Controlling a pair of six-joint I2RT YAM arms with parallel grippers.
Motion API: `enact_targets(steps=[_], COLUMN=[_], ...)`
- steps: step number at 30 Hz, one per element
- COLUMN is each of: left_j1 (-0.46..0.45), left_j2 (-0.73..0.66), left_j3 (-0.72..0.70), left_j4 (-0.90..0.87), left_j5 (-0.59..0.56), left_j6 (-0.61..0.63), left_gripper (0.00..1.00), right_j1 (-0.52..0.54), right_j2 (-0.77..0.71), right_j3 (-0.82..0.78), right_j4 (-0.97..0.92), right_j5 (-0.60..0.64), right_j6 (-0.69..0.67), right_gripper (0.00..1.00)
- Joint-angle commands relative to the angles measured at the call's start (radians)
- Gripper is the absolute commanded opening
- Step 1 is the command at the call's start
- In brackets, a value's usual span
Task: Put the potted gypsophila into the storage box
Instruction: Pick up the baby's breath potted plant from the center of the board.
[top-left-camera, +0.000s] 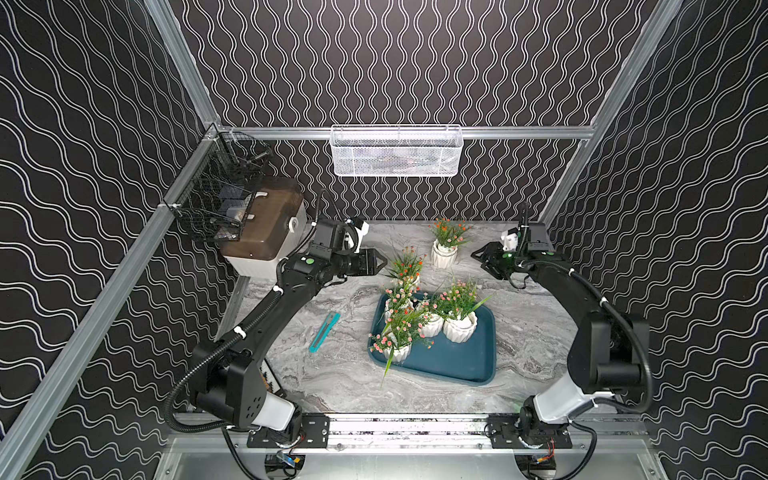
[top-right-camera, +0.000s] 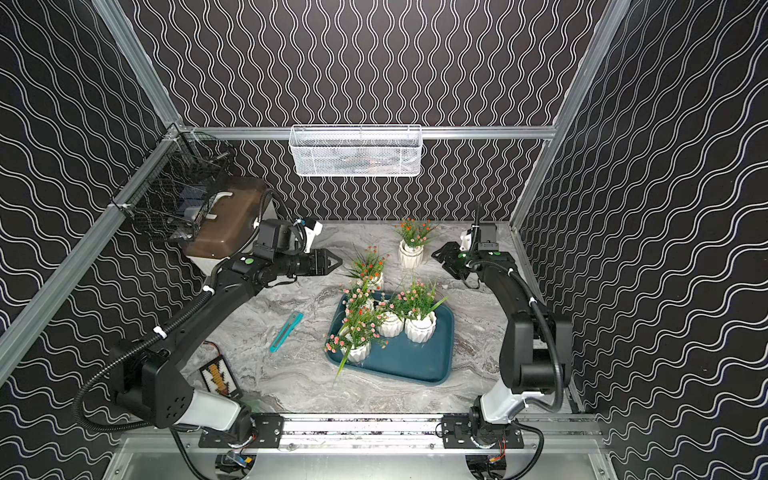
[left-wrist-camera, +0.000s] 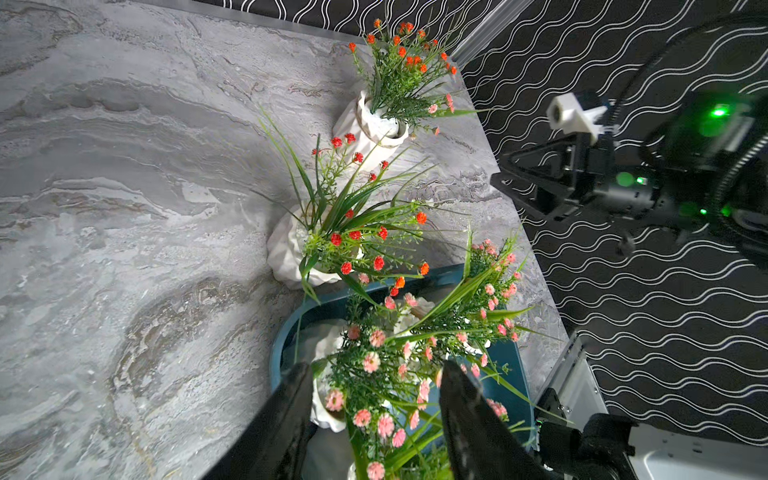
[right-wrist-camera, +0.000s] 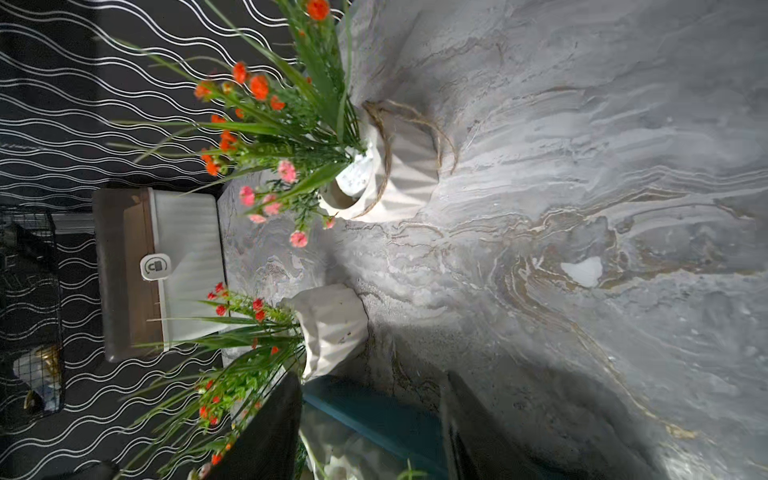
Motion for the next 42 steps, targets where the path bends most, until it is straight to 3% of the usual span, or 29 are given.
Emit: enact_targets(steps=[1, 10, 12, 23, 42], left_j1=[0.001, 0.001, 0.002, 0.016, 0.016], left_j2=[-0.019, -0.055, -0.071, -0.059, -0.005], left_j3=[-0.008, -0.056, -0.063, -0.072, -0.073], left_j4=[0.022, 0.083, 0.085, 0.117, 0.108], left_j5=[0.037, 0.009, -0.023, 0.038, 0.070], left_j6=[-0.003, -0.084, -0.084, -0.119, -0.088], left_gripper=[0.53, 0.54, 0.54, 0.54, 0.54], right_j1=[0.000, 0.001, 0.001, 0.014, 0.024], right_j2=[0.043, 0.156, 0.165, 0.302, 0.464], right_j3=[0.014, 0.022, 0.010, 0.148, 0.244], right_j4=[0.088, 0.197, 0.244, 0.235, 0.261], right_j5=[-0.037, -0.094, -0.109, -0.155, -0.159], right_j6=[0.084, 0.186, 0.213, 0.258, 0.257], right_gripper=[0.54, 0.47, 0.41, 0.41, 0.38])
